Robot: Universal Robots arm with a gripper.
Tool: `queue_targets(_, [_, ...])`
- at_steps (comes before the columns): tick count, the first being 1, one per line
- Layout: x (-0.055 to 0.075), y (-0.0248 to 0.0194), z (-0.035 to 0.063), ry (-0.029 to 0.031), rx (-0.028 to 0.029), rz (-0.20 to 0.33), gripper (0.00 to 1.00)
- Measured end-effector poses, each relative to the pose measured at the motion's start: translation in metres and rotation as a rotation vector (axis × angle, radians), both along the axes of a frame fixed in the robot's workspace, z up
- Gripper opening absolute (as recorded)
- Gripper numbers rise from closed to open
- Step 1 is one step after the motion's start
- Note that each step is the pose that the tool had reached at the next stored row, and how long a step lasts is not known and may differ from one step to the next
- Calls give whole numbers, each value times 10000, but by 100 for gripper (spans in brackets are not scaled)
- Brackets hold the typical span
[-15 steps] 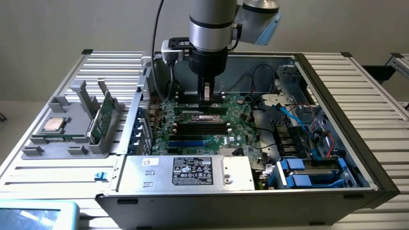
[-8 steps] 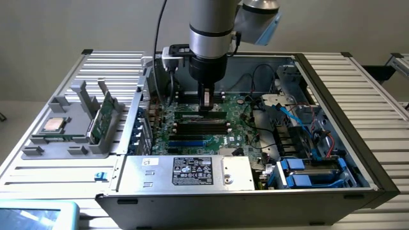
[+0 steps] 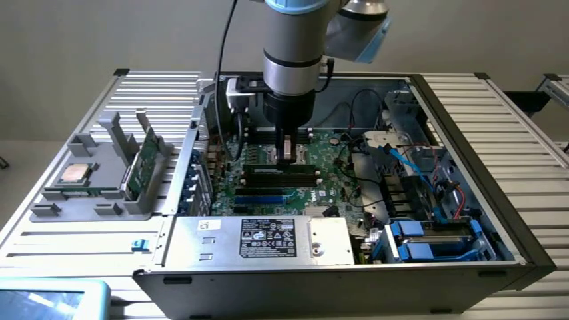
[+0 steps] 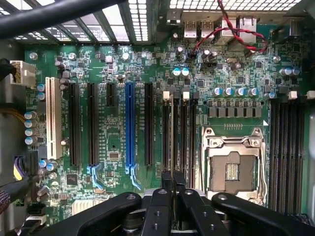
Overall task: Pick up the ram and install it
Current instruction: 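Insert the ram into the slot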
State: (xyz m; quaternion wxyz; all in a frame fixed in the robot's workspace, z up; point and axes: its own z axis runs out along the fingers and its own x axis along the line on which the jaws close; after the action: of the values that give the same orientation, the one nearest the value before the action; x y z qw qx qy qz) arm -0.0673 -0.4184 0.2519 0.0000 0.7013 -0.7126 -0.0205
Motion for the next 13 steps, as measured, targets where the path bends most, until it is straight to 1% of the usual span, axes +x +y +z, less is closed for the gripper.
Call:
queue_targets(4, [2,-19,-24,-2,2,0,11])
queue_targets(7, [39,-41,-31,-1,1,0,11])
queue_targets(13, [47,-46,-45,-1,2,-63,11])
